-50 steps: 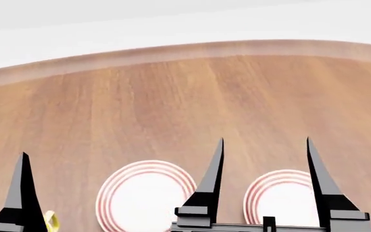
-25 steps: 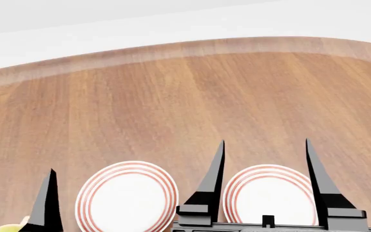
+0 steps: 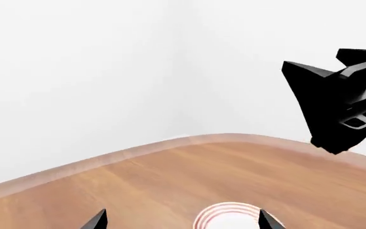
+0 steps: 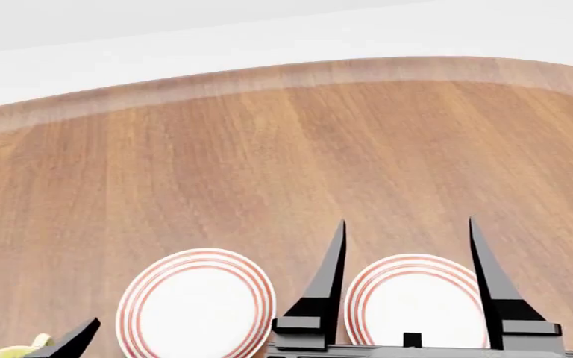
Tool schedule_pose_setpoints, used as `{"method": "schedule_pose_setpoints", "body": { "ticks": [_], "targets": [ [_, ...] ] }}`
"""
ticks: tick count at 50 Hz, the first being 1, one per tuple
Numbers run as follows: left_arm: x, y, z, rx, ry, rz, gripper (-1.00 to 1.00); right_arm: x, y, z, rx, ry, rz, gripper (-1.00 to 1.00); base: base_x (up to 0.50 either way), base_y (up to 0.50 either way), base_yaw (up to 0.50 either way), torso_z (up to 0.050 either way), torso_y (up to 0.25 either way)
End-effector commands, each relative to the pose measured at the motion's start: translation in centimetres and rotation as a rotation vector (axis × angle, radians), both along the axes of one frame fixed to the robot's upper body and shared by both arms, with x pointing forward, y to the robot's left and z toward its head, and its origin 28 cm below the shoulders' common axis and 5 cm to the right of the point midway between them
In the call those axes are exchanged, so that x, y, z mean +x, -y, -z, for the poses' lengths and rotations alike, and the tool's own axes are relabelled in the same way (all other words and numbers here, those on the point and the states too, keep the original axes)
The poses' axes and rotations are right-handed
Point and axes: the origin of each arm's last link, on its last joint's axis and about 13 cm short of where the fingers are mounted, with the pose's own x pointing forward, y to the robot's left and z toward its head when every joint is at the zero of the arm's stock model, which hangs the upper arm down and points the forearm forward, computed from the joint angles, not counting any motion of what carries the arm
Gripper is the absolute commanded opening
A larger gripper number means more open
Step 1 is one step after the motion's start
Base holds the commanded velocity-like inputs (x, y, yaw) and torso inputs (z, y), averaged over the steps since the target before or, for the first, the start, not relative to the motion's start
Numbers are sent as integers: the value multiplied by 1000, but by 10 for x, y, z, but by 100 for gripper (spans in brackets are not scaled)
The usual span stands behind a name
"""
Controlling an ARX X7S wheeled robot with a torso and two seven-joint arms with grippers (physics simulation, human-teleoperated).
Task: Put the white mug on the left plate.
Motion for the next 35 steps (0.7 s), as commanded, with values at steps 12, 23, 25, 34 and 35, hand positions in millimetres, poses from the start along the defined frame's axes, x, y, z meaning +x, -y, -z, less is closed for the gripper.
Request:
{"method": "schedule_pose_setpoints", "body": {
  "ticks": [12,23,25,34,35],
  "targets": [
    [-18,-1,33,91,-107,148,100,-1,-1,-1,-3,-5,-7,100,0,0,0,0,0],
    [-32,5,49,102,-137,198,100,0,-2,0,-5,-7,-10,100,0,0,0,0,0],
    [-35,5,44,106,-139,206,100,0,-2,0,-6,-8,-12,100,0,0,0,0,0],
    [-42,8,50,121,-147,236,100,-1,-2,-1,-7,-5,-12,100,0,0,0,0,0],
    [-42,8,49,124,-147,240,100,-1,-2,-1,-7,-4,-12,100,0,0,0,0,0]
  ]
}}
